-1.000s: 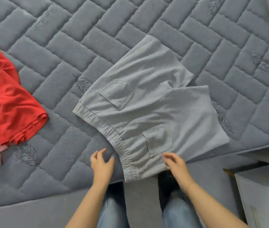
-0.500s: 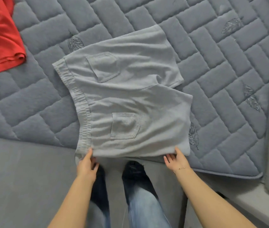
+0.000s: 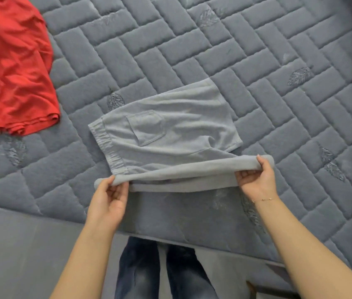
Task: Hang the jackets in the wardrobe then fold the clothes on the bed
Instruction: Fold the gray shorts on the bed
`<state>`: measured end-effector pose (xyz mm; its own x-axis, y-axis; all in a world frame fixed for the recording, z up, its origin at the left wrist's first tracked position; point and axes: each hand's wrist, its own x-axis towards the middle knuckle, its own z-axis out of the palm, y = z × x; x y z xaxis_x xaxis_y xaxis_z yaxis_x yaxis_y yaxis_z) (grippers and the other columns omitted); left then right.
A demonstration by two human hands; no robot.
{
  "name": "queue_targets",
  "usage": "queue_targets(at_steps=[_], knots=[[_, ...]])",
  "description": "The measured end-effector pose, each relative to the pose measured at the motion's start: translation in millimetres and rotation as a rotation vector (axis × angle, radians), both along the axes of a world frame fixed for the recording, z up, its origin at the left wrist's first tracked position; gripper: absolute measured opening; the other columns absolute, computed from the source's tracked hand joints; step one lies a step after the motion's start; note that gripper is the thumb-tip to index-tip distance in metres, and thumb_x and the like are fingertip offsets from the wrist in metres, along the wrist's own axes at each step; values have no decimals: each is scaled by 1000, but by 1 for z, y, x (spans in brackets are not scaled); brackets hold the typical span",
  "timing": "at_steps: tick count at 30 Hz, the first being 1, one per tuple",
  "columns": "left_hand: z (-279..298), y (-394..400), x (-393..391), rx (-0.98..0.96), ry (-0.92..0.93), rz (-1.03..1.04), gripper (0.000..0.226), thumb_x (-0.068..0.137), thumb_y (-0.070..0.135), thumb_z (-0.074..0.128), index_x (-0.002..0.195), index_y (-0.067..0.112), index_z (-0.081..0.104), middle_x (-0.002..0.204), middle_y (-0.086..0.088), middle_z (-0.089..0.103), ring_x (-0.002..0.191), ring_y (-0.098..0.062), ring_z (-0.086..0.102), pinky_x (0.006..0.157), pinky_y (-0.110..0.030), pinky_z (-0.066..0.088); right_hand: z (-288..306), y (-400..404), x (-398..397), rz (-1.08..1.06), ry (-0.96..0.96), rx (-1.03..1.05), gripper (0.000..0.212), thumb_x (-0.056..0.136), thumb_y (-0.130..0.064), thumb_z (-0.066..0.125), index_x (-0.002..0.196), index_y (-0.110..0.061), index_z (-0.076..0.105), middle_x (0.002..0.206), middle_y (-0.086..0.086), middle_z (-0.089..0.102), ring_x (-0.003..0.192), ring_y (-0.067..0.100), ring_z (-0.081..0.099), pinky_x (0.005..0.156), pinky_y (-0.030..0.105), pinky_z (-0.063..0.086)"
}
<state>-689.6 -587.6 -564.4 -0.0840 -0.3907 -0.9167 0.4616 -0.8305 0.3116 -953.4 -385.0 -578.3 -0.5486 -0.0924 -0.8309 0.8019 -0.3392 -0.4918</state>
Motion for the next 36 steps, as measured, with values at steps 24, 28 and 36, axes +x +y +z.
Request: queue_targets(at_steps=[24, 28, 36], knots=[[-116, -88, -26, -437, -547, -976, 20, 90, 38, 68, 96, 20, 63, 110, 6, 63, 108, -19, 60, 91, -37, 49, -105, -130, -47, 618, 355, 686, 20, 94, -2, 52, 111, -7, 62, 94, 6, 62, 80, 12, 59, 68, 19, 53], [-125, -84, -28, -447, -941, -981, 36, 86, 43, 70, 91, 11, 56, 133, -5, 37, 121, -26, 37, 104, -38, 34, -111, -129, -30, 492, 420, 819, 27, 88, -3, 58, 115, -5, 62, 109, 5, 58, 95, 16, 56, 83, 28, 48], [-124, -80, -25, -241, -596, -773, 49, 81, 41, 77, 114, 18, 49, 107, 6, 61, 90, -11, 62, 64, -17, 47, -116, -90, -13, 113, -1, 668, 51, 85, -18, 72, 130, -9, 51, 122, 4, 57, 107, 19, 56, 85, 36, 48]])
